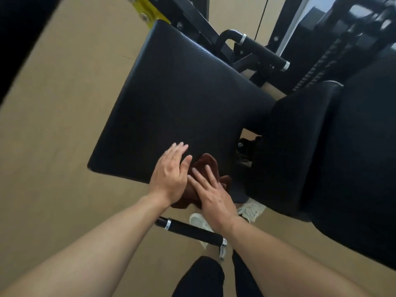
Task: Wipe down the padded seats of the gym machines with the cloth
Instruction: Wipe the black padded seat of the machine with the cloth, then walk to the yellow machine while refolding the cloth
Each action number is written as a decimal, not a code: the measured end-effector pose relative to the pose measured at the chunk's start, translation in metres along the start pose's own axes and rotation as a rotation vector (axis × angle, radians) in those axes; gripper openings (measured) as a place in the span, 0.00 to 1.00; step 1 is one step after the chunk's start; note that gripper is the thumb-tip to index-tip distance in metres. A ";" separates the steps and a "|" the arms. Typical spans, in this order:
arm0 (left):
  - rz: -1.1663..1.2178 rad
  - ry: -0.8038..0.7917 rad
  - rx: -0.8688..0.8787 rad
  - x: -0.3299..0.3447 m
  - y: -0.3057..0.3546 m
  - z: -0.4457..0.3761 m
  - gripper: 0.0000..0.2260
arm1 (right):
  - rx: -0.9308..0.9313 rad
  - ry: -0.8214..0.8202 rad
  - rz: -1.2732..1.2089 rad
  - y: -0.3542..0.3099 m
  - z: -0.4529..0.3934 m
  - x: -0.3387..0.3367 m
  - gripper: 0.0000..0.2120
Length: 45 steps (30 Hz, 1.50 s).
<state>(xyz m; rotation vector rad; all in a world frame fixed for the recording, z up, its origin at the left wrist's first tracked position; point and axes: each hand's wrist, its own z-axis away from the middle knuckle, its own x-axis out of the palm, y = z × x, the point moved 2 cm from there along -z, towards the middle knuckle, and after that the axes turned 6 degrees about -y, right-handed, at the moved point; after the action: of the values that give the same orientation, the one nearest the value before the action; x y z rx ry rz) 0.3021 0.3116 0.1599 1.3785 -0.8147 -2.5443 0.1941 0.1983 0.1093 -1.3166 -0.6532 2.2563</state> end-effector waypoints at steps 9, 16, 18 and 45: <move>0.220 -0.194 -0.201 0.025 0.014 0.101 0.23 | 0.766 -0.183 -0.412 0.038 0.070 -0.004 0.43; 0.502 -0.365 -0.373 0.046 0.031 0.146 0.16 | 0.910 0.110 -1.167 -0.013 0.135 -0.045 0.20; 0.625 -0.335 -0.451 0.037 0.042 0.155 0.18 | 0.868 0.090 -1.187 -0.031 0.151 -0.060 0.24; 1.158 0.403 -0.463 0.071 0.102 0.386 0.07 | -0.279 -0.529 0.407 -0.110 0.242 -0.085 0.29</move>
<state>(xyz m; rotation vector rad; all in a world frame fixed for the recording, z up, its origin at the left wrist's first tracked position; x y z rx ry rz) -0.0645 0.3516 0.3285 0.8178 -0.6032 -1.3716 0.0329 0.1933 0.3374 -1.0335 -0.9796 2.9808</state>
